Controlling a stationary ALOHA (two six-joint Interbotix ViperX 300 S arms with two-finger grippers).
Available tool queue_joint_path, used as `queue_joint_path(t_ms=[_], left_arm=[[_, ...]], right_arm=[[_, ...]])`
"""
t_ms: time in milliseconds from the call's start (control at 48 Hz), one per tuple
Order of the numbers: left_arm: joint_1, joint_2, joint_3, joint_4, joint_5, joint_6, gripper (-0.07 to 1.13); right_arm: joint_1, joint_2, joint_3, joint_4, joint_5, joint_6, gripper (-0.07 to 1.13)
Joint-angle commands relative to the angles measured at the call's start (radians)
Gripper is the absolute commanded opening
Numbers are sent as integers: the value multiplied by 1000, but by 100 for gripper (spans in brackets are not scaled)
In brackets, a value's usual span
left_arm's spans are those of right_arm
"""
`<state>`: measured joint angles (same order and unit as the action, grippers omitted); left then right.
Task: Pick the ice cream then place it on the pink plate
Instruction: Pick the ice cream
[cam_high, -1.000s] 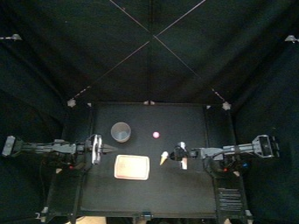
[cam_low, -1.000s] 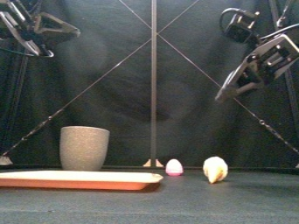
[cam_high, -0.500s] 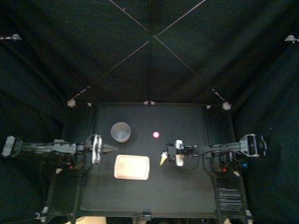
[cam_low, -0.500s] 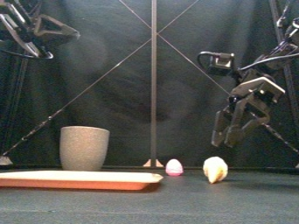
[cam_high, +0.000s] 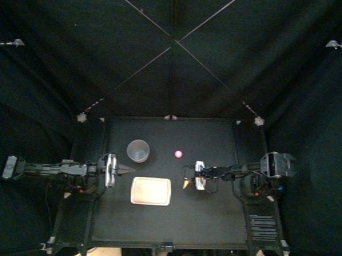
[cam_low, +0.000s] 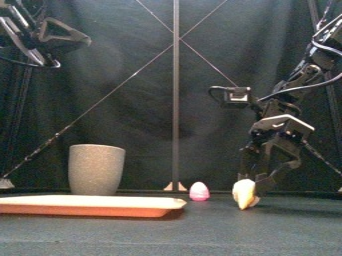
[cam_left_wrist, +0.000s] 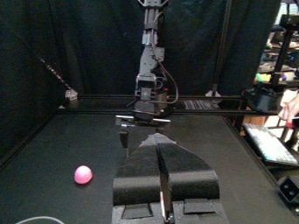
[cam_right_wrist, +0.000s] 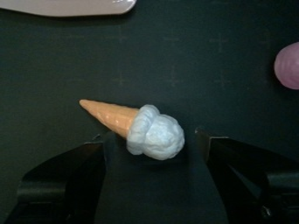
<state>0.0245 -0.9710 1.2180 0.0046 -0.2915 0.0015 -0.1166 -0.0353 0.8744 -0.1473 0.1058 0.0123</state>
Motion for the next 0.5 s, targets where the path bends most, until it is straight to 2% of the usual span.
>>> queue_joint_path(t_ms=[21,292,396,500], left_arm=[[3,3,-12,2,-5,2,-4],[3,3,-12,2,-5,2,-4],[3,3,-11,2,-5,2,-4],[3,3,-12,2,-5,2,-4]], right_arm=[[11,3,-37,2,-3,2,103],[23,28,-58,6,0,3,99],[26,32,-55,14,12,3,88],[26,34,-55,18,18,3,72]])
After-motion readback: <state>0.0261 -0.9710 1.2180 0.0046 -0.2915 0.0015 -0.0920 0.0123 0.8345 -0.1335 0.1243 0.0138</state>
